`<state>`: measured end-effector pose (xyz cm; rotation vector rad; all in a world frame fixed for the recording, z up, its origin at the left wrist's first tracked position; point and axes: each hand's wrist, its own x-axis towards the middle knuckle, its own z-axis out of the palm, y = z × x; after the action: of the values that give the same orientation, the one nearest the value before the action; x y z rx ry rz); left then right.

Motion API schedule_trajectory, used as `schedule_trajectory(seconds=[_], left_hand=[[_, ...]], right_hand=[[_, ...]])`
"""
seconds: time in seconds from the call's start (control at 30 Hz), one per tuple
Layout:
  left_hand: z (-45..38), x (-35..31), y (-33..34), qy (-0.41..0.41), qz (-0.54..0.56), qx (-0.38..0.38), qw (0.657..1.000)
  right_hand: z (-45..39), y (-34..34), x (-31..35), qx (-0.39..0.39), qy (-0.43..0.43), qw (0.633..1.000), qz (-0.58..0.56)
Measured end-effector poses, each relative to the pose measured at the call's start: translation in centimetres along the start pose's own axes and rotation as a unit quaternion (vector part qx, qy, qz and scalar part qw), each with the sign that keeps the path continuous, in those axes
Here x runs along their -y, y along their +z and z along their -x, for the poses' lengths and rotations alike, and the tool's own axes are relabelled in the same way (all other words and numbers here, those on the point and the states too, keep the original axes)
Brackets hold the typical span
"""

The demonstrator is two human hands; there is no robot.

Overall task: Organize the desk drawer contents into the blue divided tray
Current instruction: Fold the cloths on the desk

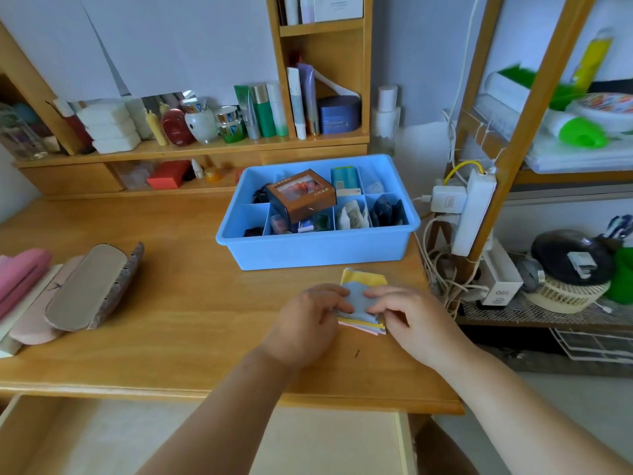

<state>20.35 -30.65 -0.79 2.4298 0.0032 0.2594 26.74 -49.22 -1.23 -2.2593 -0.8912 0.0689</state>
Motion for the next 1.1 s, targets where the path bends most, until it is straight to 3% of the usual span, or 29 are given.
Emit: schedule_trajectory(seconds=[0.07,0.13,0.2,0.37,0.47,0.63,0.77,0.87,0.97,1.1], left_hand=[[-0.5,-0.1,-0.1,-0.050,-0.009,-0.051,0.997],[-1.4,-0.5,-0.4,-0.154,-0.006,-0.058,0.986],[-2.4,-0.8,-0.5,-0.228,-0.035,0.002,0.973],[-4.2,-1.9,-0.5,-0.278,-0.091,0.100,0.951],[-3.9,-2.2,-0.3,-0.262,-0.071,0.099,0.957],[-0.4,-1.7,-0.5,-0.177,0.065,-0.005,0.982],[3.0,0.5,-2.7,-0.219,0.158,-0.085,0.959],[5.4,2.2,-5.0,-0.269,0.156,-0.129,0.942],[6.7,3.1,-6.8,-0.304,0.140,-0.100,0.937],[7.0,3.1,-7.9,-0.332,0.152,-0.042,0.930]], right_hand=[[0.2,0.4,-0.1,-0.014,0.022,0.999,-0.038],[0.3,0.6,-0.1,-0.052,0.049,0.995,-0.072],[0.4,0.8,-0.1,-0.106,0.077,0.989,-0.061],[0.4,1.5,0.3,-0.137,0.087,0.987,-0.014],[0.6,1.7,0.4,-0.131,0.091,0.987,-0.028],[1.2,2.0,1.9,-0.066,0.103,0.991,-0.051],[0.6,3.1,4.4,-0.002,0.093,0.989,-0.113],[-0.4,4.8,6.6,-0.008,0.130,0.989,-0.071],[-1.2,6.3,9.3,-0.022,0.154,0.988,-0.022],[-1.9,7.6,11.9,0.057,0.170,0.983,-0.026]])
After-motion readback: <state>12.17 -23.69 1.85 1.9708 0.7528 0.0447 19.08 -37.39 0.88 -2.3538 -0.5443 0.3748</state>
